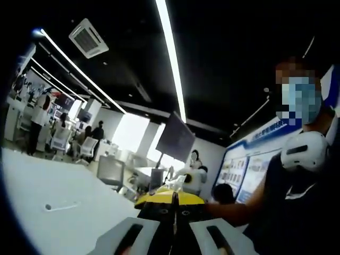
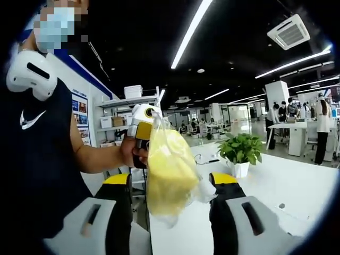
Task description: Compare the silicone blocks by pressing each to a similar depth, holding the contact briefly, and releasing to observe deformation and rebound differences across the visible hardness samples.
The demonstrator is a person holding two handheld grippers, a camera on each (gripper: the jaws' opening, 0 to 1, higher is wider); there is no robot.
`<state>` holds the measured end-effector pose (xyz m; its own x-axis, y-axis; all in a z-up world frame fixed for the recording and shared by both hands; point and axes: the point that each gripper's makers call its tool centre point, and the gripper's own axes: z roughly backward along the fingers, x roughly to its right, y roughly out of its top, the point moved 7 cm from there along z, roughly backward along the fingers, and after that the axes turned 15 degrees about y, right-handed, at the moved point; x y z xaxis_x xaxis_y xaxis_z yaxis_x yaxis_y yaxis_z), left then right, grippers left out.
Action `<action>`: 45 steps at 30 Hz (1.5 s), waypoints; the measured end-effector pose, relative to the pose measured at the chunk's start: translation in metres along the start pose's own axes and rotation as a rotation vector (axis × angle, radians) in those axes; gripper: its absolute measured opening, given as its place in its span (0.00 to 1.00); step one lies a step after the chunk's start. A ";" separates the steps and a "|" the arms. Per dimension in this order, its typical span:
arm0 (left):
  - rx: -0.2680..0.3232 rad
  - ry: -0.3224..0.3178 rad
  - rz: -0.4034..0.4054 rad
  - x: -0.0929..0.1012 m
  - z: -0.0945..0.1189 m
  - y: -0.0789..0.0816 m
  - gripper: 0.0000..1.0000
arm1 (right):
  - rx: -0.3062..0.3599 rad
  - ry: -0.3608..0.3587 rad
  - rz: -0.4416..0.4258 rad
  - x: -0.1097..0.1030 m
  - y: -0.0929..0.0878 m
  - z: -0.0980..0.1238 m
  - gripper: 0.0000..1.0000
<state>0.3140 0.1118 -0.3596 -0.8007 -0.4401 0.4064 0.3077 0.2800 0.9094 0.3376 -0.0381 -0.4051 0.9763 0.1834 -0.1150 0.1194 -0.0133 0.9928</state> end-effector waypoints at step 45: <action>-0.025 0.009 0.012 0.000 0.004 -0.004 0.00 | 0.019 0.034 -0.096 -0.001 0.002 -0.002 0.09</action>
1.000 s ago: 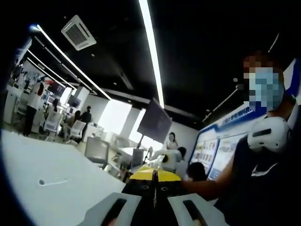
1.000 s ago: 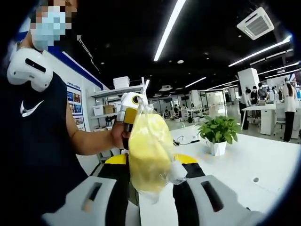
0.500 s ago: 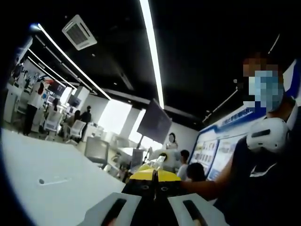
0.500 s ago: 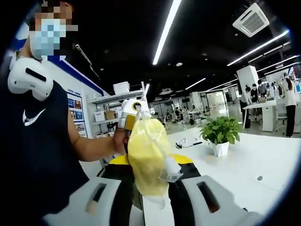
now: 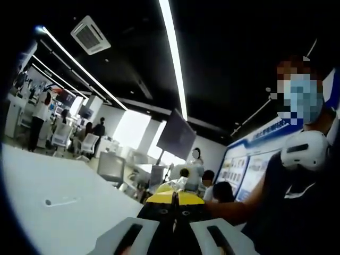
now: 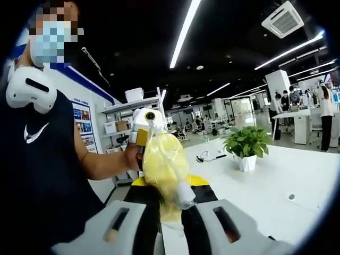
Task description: Compare the silicone blocks by pressing each to a similar depth, holding the contact briefly, and releasing to observe deformation and rebound differences across the visible hardness samples.
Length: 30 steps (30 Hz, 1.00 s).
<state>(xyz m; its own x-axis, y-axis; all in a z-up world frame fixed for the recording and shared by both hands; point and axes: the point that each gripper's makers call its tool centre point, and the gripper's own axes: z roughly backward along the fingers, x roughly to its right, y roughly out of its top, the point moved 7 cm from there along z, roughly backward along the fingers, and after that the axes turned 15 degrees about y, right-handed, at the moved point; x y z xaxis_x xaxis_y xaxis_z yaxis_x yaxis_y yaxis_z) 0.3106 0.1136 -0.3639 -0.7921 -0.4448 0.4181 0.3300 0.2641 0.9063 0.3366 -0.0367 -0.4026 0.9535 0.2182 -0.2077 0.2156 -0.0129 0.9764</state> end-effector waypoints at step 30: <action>0.000 0.005 -0.084 0.003 0.000 -0.006 0.00 | -0.036 -0.010 -0.013 -0.002 -0.002 0.003 0.02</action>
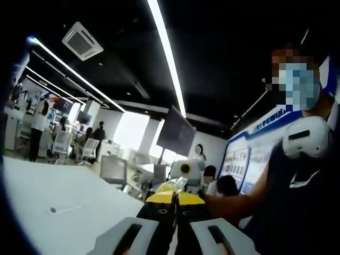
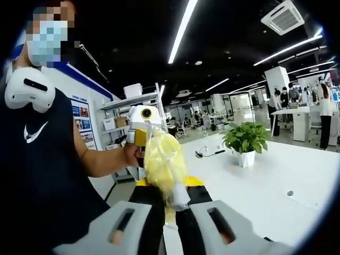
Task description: Compare the silicone blocks by pressing each to a similar depth, holding the contact briefly, and releasing to observe deformation and rebound differences across the visible hardness samples.
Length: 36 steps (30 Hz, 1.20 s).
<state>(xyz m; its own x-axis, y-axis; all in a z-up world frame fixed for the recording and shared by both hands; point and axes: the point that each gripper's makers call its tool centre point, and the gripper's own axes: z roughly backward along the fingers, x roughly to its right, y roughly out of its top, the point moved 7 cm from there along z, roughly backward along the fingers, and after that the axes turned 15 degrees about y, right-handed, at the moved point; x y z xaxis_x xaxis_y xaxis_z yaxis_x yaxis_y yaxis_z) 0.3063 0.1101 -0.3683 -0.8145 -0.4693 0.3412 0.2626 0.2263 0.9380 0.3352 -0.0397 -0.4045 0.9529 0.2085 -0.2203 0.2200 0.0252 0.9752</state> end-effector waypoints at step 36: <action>-0.013 0.037 -0.071 -0.003 -0.001 -0.008 0.00 | -0.029 0.004 -0.064 0.001 -0.008 -0.001 0.01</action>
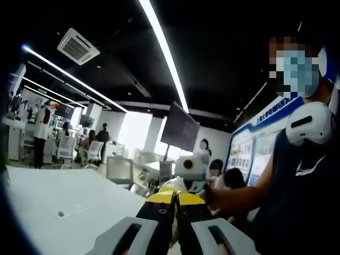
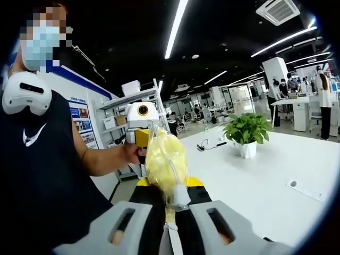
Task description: Compare the silicone blocks by pressing each to a similar depth, holding the contact briefly, and releasing to observe deformation and rebound differences across the visible hardness samples.
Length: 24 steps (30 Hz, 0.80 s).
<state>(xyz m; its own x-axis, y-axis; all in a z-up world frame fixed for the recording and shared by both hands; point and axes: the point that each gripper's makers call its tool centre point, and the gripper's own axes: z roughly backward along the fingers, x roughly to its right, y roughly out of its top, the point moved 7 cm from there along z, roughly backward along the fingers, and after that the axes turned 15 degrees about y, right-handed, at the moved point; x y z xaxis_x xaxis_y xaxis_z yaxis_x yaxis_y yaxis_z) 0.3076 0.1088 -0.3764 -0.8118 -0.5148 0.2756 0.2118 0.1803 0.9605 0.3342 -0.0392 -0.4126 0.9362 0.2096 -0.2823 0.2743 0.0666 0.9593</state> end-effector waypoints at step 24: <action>-0.037 0.010 0.023 -0.003 0.003 -0.002 0.00 | -0.009 0.010 -0.003 0.002 -0.004 -0.004 0.01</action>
<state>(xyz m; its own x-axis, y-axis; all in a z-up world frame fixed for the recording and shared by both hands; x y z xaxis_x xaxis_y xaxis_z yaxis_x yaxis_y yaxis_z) 0.3080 0.1125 -0.3793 -0.8009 -0.5196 0.2976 0.2502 0.1612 0.9547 0.3343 -0.0355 -0.4168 0.9331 0.2196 -0.2848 0.2747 0.0762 0.9585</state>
